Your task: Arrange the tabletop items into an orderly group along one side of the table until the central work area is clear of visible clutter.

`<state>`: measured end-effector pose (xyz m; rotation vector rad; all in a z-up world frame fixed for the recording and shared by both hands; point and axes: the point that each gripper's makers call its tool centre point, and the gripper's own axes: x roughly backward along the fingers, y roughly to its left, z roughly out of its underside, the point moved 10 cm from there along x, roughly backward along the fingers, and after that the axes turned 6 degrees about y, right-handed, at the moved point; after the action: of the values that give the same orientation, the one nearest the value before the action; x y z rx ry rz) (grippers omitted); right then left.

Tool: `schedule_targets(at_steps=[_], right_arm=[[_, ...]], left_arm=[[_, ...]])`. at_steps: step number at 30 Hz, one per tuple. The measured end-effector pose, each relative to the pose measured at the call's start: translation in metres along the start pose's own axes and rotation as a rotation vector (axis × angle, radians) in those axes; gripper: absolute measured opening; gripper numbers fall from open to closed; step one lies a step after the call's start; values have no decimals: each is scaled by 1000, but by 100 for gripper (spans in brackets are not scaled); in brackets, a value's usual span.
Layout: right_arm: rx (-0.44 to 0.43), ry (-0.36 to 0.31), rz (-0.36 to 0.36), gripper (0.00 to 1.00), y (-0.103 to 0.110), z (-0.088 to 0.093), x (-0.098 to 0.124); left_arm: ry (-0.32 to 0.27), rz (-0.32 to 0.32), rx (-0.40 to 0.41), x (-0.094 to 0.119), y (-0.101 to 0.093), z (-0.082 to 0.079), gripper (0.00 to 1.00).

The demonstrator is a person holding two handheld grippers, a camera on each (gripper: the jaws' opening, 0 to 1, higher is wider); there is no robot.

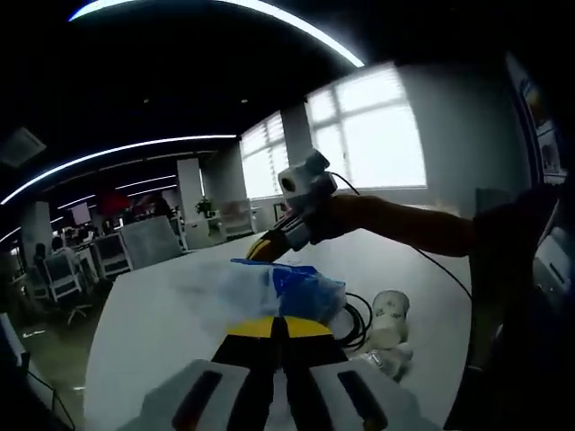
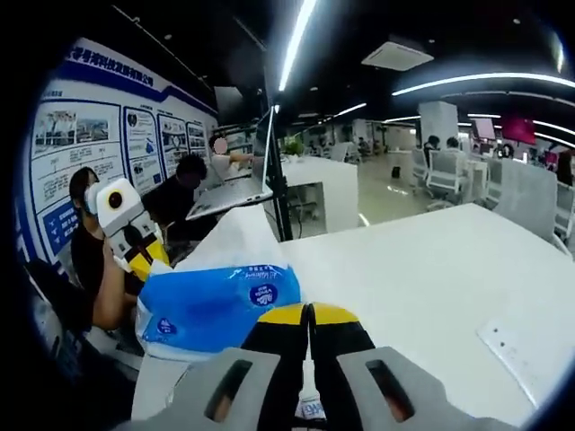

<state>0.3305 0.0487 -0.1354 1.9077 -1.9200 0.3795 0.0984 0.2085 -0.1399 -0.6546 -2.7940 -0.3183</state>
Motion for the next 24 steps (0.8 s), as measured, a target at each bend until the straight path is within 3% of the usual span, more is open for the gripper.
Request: schedule_targets(at_steps=[11,24], right_arm=[[-22,-2,41,0,10,19,25],[-51,-20,167,0,5,44,96]], left_arm=[[5,21,-1,-14,-8,-4,0],[-32,84,-53,-52,-38,-27,0]])
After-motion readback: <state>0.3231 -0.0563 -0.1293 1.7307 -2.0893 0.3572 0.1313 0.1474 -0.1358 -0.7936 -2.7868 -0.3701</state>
